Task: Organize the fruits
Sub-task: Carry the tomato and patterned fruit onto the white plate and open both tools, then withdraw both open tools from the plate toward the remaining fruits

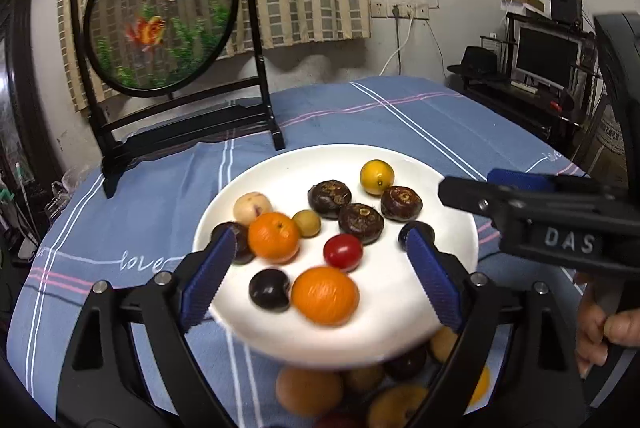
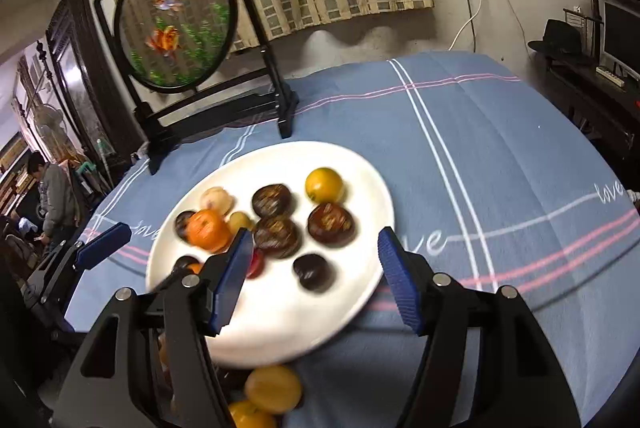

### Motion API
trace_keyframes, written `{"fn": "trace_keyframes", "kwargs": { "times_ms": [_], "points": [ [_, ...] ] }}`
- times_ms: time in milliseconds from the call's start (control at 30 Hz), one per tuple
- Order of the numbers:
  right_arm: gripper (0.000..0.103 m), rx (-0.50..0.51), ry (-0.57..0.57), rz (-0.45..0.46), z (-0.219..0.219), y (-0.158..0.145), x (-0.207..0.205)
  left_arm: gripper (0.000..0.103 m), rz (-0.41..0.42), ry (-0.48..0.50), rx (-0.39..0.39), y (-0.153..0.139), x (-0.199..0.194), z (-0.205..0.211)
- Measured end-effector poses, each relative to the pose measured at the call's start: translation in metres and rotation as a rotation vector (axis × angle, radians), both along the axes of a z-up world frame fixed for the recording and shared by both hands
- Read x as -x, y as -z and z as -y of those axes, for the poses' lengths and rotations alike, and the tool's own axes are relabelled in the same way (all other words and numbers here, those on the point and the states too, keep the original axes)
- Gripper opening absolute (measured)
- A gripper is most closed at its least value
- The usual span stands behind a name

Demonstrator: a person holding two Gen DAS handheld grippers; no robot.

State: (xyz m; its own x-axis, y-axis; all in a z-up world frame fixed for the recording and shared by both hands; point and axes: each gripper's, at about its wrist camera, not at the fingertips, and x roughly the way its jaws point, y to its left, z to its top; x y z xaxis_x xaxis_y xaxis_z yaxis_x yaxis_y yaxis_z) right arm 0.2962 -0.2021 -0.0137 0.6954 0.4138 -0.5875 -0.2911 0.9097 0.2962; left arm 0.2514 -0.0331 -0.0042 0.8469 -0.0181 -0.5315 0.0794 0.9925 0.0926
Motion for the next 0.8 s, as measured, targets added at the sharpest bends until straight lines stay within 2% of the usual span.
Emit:
{"fn": "trace_keyframes", "kwargs": {
  "times_ms": [233, 267, 300, 467, 633, 800],
  "points": [
    [0.066, -0.026, -0.001, -0.01, 0.009, 0.006, 0.041, 0.093, 0.015, -0.05, 0.038, 0.001, 0.035, -0.021],
    [0.068, -0.032, 0.003, -0.015, 0.011, 0.007, 0.044, 0.094, 0.007, -0.055, 0.05, 0.002, 0.04, -0.025],
    [0.077, -0.039, 0.01, -0.026, 0.013, 0.009, 0.049, 0.094, -0.002, -0.061, 0.06, 0.005, 0.044, -0.029],
    [0.09, -0.07, 0.023, -0.012, 0.023, 0.009, 0.064, 0.096, -0.023, -0.097, 0.065, 0.014, 0.066, -0.045],
    [0.09, -0.072, 0.014, -0.032, 0.025, 0.013, 0.066, 0.097, -0.065, -0.097, 0.085, 0.024, 0.081, -0.055],
    [0.09, -0.068, 0.016, -0.043, 0.025, 0.014, 0.065, 0.098, -0.084, -0.093, 0.086, 0.027, 0.079, -0.056]
  ]
}}
